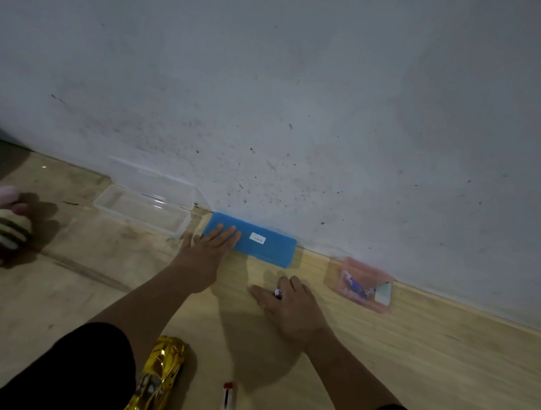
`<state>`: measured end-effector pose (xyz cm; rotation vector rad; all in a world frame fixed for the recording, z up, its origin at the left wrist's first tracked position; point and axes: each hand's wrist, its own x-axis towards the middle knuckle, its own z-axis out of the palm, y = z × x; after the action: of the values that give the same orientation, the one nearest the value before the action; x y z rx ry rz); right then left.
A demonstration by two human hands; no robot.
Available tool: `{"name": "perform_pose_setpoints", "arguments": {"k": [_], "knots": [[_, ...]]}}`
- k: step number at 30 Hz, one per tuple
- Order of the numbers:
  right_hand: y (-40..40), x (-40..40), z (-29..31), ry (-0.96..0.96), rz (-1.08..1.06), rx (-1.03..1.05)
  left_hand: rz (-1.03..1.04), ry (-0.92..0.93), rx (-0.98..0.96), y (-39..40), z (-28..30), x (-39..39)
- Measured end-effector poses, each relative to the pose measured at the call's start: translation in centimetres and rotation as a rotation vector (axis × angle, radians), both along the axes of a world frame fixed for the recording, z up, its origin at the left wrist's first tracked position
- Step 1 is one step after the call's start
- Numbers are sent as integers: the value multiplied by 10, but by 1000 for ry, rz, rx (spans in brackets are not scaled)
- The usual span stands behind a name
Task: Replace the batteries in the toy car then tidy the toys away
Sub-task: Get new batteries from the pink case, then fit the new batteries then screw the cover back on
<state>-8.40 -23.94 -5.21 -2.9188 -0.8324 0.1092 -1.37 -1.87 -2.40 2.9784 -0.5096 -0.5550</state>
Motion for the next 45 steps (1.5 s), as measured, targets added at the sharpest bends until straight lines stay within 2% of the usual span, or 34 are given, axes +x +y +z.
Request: {"name": "perform_pose_setpoints", "arguments": {"k": [4, 5, 9, 15, 18, 23, 31, 36, 40, 45], "knots": [[1, -5, -1, 103, -82, -79, -18, -63, 20, -2, 1, -6], [2, -6, -2, 71, -104, -112, -21, -111, 24, -1, 1, -10], [4, -4, 9, 135, -214, 8, 12, -212, -37, 9, 5, -33], [42, -31, 31, -4, -214, 137, 97, -80, -51, 43, 26, -71], [72, -55, 59, 139, -293, 165, 84, -15, -75, 61, 34, -95], [116, -98, 62, 248, -331, 140, 127, 131, -86, 80, 42, -149], [153, -131, 54, 299, -493, 49, 100, 84, -10, 91, 24, -221], [155, -136, 55, 284, -592, 104, 158, 161, -177, 87, 27, -224], [147, -133, 68, 357, -624, 339, 102, 157, -433, 100, 34, -218], [139, -125, 112, 368, -533, 572, 35, 243, -698, 116, 72, -193]]}}
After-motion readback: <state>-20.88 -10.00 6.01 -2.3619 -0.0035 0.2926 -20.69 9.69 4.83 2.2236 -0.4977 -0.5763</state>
